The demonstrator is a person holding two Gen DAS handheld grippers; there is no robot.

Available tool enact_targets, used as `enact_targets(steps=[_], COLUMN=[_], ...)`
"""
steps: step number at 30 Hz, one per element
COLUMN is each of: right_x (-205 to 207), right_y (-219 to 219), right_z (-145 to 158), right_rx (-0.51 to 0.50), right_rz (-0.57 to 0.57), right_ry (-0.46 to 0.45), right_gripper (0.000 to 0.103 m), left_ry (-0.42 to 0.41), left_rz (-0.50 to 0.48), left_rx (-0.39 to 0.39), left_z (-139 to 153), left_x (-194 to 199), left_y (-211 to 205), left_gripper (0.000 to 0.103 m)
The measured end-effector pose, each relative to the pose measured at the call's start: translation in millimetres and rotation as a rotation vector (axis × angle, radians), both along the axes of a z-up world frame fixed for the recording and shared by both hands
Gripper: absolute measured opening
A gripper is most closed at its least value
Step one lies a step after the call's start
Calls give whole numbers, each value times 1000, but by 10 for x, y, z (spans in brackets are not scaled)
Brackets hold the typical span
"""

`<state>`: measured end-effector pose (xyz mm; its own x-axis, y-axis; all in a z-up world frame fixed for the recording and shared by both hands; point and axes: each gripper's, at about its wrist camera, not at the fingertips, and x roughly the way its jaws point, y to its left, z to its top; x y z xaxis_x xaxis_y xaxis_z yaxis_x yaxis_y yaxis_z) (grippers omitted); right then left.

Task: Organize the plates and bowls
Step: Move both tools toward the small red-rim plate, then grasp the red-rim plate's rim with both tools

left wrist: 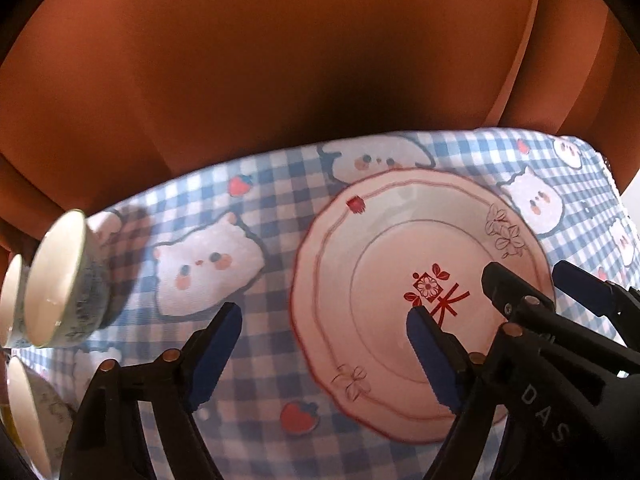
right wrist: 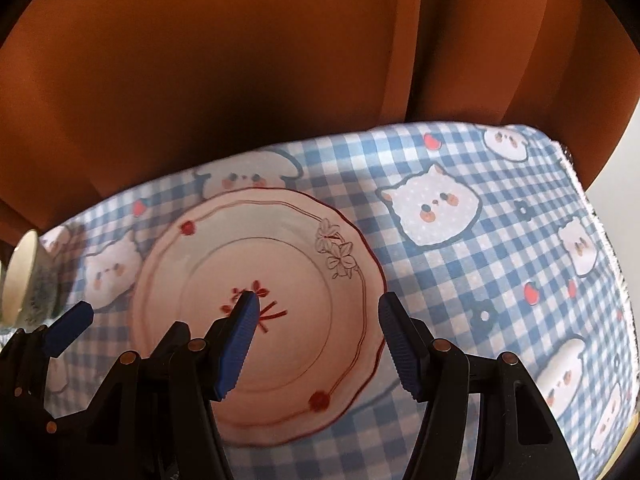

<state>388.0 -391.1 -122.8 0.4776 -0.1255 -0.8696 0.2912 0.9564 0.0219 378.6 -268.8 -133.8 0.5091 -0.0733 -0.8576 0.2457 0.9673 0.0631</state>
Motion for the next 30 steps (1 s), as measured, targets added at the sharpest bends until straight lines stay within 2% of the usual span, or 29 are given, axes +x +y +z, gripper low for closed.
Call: enact_targets(steps=[4,7,9,16,30], right_x=[35,81,100,103,-372], right_y=[-42,-85,-103,-93,373], right_z=[-59,-119,-147,-177,-145], right_rx=[-31,-8,7,12,41], right_rz=[2,2,1,6,52], right_ry=[-2,17,22,27,81], right_gripper=[65,65,65,64,64], left_ry=[23,34,48,45,105], left_rz=[-3,-8,-20,-16,32], left_rx=[-20,-24,-37,-49,-36], left_z=[-83,-119,-143,-146,-99], left_x=[36,58,67,46,-457], left_y=[-42,-81,-106,-97,411], left_gripper=[82,81,76,75,74])
